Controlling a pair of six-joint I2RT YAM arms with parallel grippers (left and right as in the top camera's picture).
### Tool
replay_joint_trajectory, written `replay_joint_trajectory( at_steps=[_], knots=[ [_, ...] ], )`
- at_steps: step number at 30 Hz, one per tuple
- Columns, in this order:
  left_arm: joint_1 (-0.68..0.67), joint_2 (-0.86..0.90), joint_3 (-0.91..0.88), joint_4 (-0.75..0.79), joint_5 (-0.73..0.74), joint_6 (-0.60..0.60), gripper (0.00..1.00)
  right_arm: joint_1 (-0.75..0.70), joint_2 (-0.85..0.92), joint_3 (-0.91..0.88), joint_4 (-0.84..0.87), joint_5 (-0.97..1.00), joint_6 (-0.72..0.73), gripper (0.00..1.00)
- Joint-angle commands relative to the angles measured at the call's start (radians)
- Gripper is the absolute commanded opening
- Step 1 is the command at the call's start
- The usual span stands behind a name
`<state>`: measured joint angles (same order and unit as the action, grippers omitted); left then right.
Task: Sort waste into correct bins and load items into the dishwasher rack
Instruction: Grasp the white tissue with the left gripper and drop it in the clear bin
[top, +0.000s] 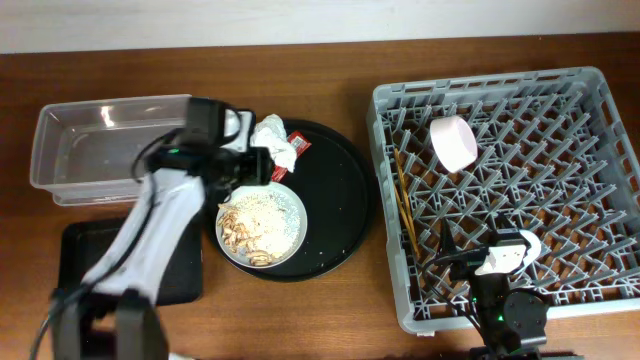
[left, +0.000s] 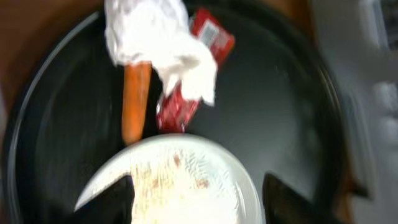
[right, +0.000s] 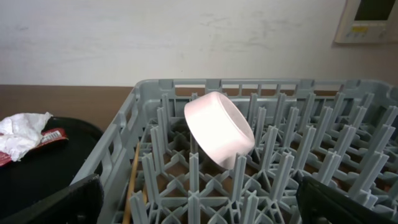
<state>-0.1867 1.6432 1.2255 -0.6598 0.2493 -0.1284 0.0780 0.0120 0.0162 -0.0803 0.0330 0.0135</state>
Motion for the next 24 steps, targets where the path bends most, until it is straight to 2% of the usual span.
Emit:
replay_joint_trajectory(
  at_steps=[1,4,8,9,11,14,16,20,24],
  knots=[
    [-0.092,0.161,0.0,0.166,-0.164,0.001,0.64,-0.006,-0.005,-0.009,-0.002,-0.003,-0.006,0.98],
    [-0.148,0.257,0.0,0.3,-0.356,0.001,0.65,-0.006,-0.005,-0.009,-0.002,-0.003,-0.006,0.98],
    [-0.149,0.341,0.0,0.429,-0.386,-0.008,0.63,-0.006,-0.005,-0.009,-0.002,-0.003,-0.006,0.98],
    [-0.149,0.346,0.0,0.447,-0.385,-0.045,0.48,-0.006,-0.005,-0.009,-0.002,-0.003,-0.006,0.98],
    [-0.149,0.345,0.0,0.466,-0.365,-0.067,0.31,-0.006,-0.005,-0.009,-0.002,-0.003,-0.006,0.98],
    [-0.149,0.342,0.011,0.448,-0.239,-0.066,0.01,-0.006,-0.005,-0.009,-0.002,-0.003,-0.006,0.98],
    [-0.149,0.329,0.032,0.39,-0.23,-0.067,0.01,-0.006,-0.005,-0.009,-0.002,-0.003,-0.006,0.98],
    [-0.149,0.182,0.135,0.199,-0.241,-0.067,0.0,-0.006,-0.005,-0.009,-0.002,-0.003,-0.006,0.98],
    [-0.149,0.003,0.158,0.087,-0.412,-0.07,0.0,-0.006,-0.005,-0.009,-0.002,-0.003,-0.006,0.98]
  ],
)
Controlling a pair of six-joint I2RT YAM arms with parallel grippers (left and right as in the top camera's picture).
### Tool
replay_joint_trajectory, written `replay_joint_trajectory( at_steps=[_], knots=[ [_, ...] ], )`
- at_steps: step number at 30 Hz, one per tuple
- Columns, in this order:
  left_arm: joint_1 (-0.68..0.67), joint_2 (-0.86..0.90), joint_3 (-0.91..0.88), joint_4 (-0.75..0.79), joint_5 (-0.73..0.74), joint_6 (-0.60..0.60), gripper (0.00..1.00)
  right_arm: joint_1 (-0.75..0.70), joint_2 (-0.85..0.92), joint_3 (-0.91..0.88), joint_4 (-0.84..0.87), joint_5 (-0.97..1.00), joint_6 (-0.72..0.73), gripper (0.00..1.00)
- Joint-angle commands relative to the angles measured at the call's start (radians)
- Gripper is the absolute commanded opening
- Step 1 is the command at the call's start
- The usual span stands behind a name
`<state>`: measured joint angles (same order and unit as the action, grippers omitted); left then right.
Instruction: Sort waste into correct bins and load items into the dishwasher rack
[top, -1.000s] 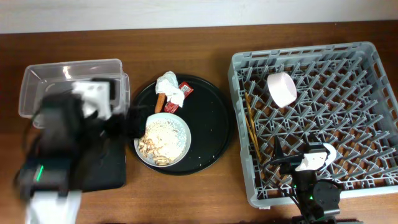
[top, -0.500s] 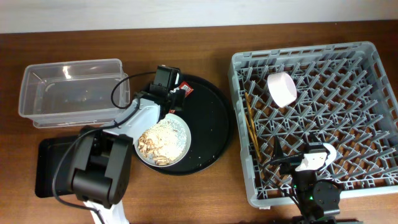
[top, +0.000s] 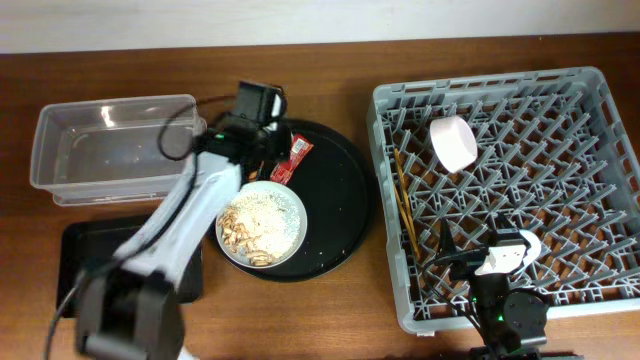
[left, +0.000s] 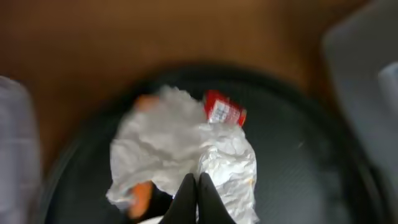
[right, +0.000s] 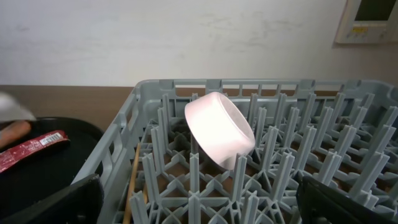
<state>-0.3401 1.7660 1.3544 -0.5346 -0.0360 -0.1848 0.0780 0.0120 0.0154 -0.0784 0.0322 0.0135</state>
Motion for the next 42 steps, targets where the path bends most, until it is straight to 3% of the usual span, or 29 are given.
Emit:
replay_joint_trajectory(
  at_steps=[1,4,8,13,14,15,17,19,20,22,28,34,36,38,39,42],
  knots=[
    [0.005,-0.152,0.029,-0.063,-0.164,-0.014,0.0,-0.006,-0.005,-0.008,-0.003,-0.002,-0.006,0.98],
    [0.036,-0.225,0.029,-0.179,-0.341,-0.115,0.0,-0.006,-0.005,-0.008,-0.003,-0.002,-0.006,0.98],
    [0.183,-0.273,0.029,-0.188,-0.338,-0.117,0.0,-0.006,-0.005,-0.008,-0.003,-0.002,-0.006,0.98],
    [0.383,-0.108,0.027,-0.033,-0.272,-0.108,0.0,-0.006,-0.005,-0.008,-0.003,-0.002,-0.006,0.98],
    [0.395,-0.087,0.027,-0.02,-0.235,-0.106,0.11,-0.006,-0.005,-0.008,-0.003,-0.002,-0.006,0.98],
    [0.397,-0.077,0.028,-0.019,-0.135,-0.101,0.66,-0.006,-0.005,-0.008,-0.003,-0.002,-0.006,0.98],
    [0.357,-0.082,0.038,-0.02,0.03,-0.044,0.99,-0.006,-0.005,-0.008,-0.003,-0.002,-0.006,0.98],
    [0.272,-0.079,0.038,-0.033,0.03,0.047,0.96,-0.006,-0.005,-0.008,-0.003,-0.002,-0.006,0.98],
    [0.179,-0.051,0.038,-0.027,0.025,0.155,0.89,-0.006,-0.005,-0.008,-0.003,-0.002,-0.006,0.98],
    [0.068,0.036,0.038,0.006,-0.032,0.237,0.78,-0.006,-0.005,-0.008,-0.003,-0.002,-0.006,0.98],
    [-0.015,0.272,0.038,0.125,-0.027,0.282,0.72,-0.006,-0.005,-0.008,-0.003,-0.002,-0.006,0.98],
    [-0.029,0.359,0.038,0.136,0.069,0.288,0.52,-0.006,-0.005,-0.008,-0.003,-0.002,-0.006,0.98],
    [-0.032,0.371,0.038,0.134,0.067,0.288,0.39,-0.006,-0.005,-0.008,-0.003,-0.002,-0.006,0.98],
    [-0.031,0.365,0.044,0.134,0.067,0.288,0.06,-0.006,-0.005,-0.008,-0.003,-0.002,-0.006,0.98],
    [-0.029,0.349,0.058,0.124,0.067,0.287,0.0,-0.006,-0.005,-0.008,-0.003,-0.002,-0.006,0.98],
    [-0.028,0.22,0.15,0.003,0.0,0.25,0.0,-0.006,-0.005,-0.008,-0.003,-0.002,-0.006,0.98]
  ],
)
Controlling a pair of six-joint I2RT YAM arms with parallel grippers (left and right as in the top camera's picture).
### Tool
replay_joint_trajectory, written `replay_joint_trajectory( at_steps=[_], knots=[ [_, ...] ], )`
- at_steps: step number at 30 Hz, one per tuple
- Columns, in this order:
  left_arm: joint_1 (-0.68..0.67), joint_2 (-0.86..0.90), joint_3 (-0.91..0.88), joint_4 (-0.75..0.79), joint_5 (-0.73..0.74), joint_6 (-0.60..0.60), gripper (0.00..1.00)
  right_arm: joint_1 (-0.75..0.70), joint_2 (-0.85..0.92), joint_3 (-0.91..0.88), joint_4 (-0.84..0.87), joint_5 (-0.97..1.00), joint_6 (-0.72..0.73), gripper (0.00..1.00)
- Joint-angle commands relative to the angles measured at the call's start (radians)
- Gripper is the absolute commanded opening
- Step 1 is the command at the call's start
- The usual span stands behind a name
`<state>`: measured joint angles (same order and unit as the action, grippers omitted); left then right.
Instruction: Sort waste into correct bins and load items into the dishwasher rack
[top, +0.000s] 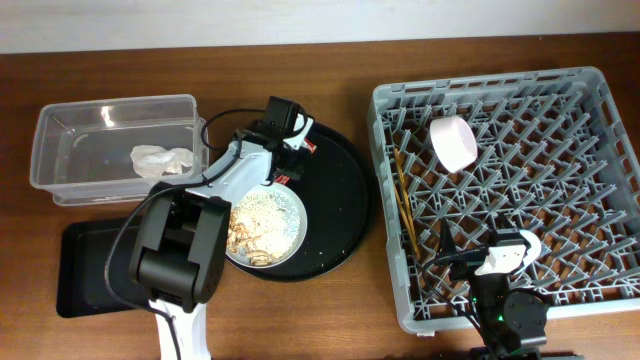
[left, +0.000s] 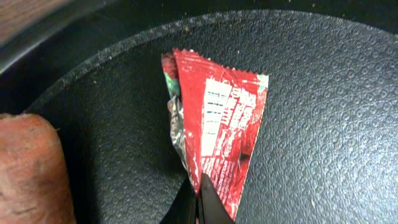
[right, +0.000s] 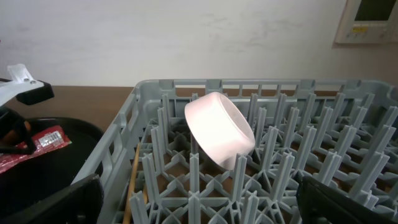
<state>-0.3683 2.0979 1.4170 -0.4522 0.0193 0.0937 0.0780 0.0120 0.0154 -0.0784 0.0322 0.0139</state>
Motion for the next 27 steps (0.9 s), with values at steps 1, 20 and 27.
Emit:
replay_joint_trajectory(
  at_steps=[1,20,27],
  knots=[
    [0.005,-0.159,0.117,-0.119,-0.127,-0.049,0.0,-0.006,-0.005,-0.008,-0.003,-0.002,-0.006,0.98],
    [0.409,-0.353,0.168,-0.274,-0.013,-0.472,0.59,-0.006,-0.005,-0.008,-0.003,-0.002,-0.006,0.98],
    [0.118,-0.178,0.11,-0.235,-0.051,-0.021,0.53,-0.006,-0.005,-0.008,-0.003,-0.002,-0.006,0.98]
  ],
)
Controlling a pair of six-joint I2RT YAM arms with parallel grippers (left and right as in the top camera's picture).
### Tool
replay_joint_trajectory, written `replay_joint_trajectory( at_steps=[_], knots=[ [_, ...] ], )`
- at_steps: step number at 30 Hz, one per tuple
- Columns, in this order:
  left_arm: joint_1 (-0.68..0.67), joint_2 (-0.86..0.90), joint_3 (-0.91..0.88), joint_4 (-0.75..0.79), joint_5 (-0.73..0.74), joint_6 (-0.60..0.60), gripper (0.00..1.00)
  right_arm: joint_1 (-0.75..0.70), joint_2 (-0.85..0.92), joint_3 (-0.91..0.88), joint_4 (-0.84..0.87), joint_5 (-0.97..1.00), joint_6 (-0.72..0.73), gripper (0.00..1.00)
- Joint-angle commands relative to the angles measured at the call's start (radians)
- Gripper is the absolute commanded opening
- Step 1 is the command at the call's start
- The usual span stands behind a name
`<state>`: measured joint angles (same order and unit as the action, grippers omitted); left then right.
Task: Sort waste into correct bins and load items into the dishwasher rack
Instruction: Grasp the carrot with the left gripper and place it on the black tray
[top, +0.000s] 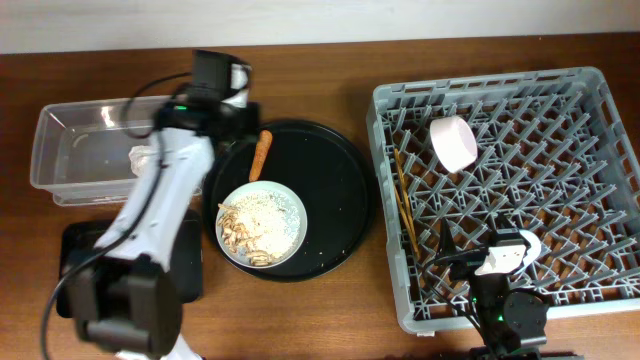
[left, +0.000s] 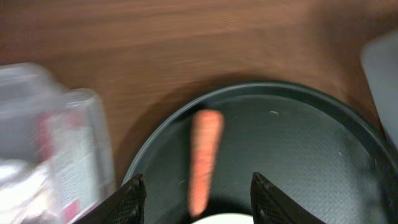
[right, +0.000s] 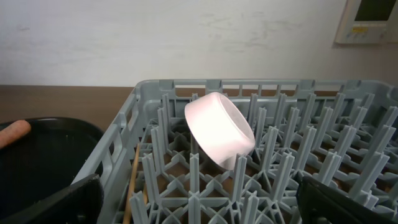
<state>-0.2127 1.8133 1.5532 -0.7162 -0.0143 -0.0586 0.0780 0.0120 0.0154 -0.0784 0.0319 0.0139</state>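
My left gripper (left: 200, 198) hangs open and empty over the back left rim of the round black tray (top: 335, 170), beside the clear bin (top: 60, 150). A carrot (left: 205, 155) lies on the tray below its fingers. Inside the bin are a crumpled white tissue (top: 147, 156) and, blurred through the wall, a red wrapper (left: 55, 142). A white plate of food scraps (top: 262, 225) sits at the tray's front left. The grey dishwasher rack (top: 600, 90) holds a pink bowl (right: 219, 132) and chopsticks (top: 405, 200). My right gripper (right: 199, 205) rests open at the rack's near edge.
A flat black bin (top: 75, 265) lies at the front left, partly under my left arm. A cable runs over the clear bin's rim. Brown tabletop shows between the tray and the rack.
My left gripper was shut on the red wrapper on the tray. Now it is open by the clear bin, the wrapper is off the tray and shows inside the bin. The right arm is unmoved.
My left gripper first stood open over the plate, with tissue, wrapper and carrot on the tray. Then it was shut on the tissue. Later the tissue lay in the clear bin and the gripper held the wrapper. Now both are in the bin; only the carrot and plate stay.
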Motion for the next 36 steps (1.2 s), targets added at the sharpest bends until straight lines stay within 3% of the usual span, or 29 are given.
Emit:
replay_joint_trajectory(
  at_steps=[1,10,11,12,14,19,23,26,27,28,30,34,36],
  knots=[
    [-0.048,0.158,-0.026,0.052,-0.018,0.132,0.53,-0.006,-0.005,-0.008,-0.003,-0.002,-0.006,0.98],
    [-0.044,0.358,-0.026,0.134,-0.01,0.132,0.53,-0.006,-0.005,-0.008,-0.003,-0.002,-0.006,0.98],
    [-0.045,0.362,-0.026,0.132,-0.007,0.131,0.46,-0.006,-0.005,-0.008,-0.003,-0.002,-0.006,0.98],
    [-0.045,0.361,-0.025,0.133,-0.007,0.131,0.29,-0.006,-0.005,-0.008,-0.003,-0.002,-0.006,0.98],
    [-0.043,0.355,-0.003,0.123,-0.008,0.131,0.25,-0.006,-0.005,-0.008,-0.003,-0.002,-0.006,0.98],
    [-0.031,0.245,0.144,-0.028,-0.088,0.132,0.23,-0.006,-0.005,-0.008,-0.003,-0.002,-0.006,0.98],
    [-0.03,0.056,0.205,-0.172,-0.1,0.116,0.23,-0.006,-0.005,-0.008,-0.003,-0.002,-0.006,0.98],
    [0.01,-0.085,0.204,-0.463,-0.087,-0.127,0.13,-0.006,-0.005,-0.008,-0.003,-0.002,-0.006,0.98],
    [0.029,-0.12,0.204,-0.586,-0.024,-0.138,0.02,-0.006,-0.005,-0.008,-0.003,-0.002,-0.006,0.98],
    [0.042,-0.145,0.2,-0.652,-0.001,-0.138,0.01,-0.006,-0.005,-0.008,-0.003,-0.002,-0.006,0.98],
    [0.053,-0.202,0.175,-0.716,-0.011,-0.139,0.01,-0.006,-0.005,-0.008,-0.003,-0.002,-0.006,0.98],
    [0.118,-0.377,-0.048,-0.713,-0.229,-0.359,0.01,-0.006,-0.005,-0.008,-0.003,-0.002,-0.006,0.98],
    [0.208,-0.476,-0.237,-0.633,-0.273,-0.473,0.01,-0.006,-0.005,-0.008,-0.003,-0.002,-0.006,0.98]
  ],
)
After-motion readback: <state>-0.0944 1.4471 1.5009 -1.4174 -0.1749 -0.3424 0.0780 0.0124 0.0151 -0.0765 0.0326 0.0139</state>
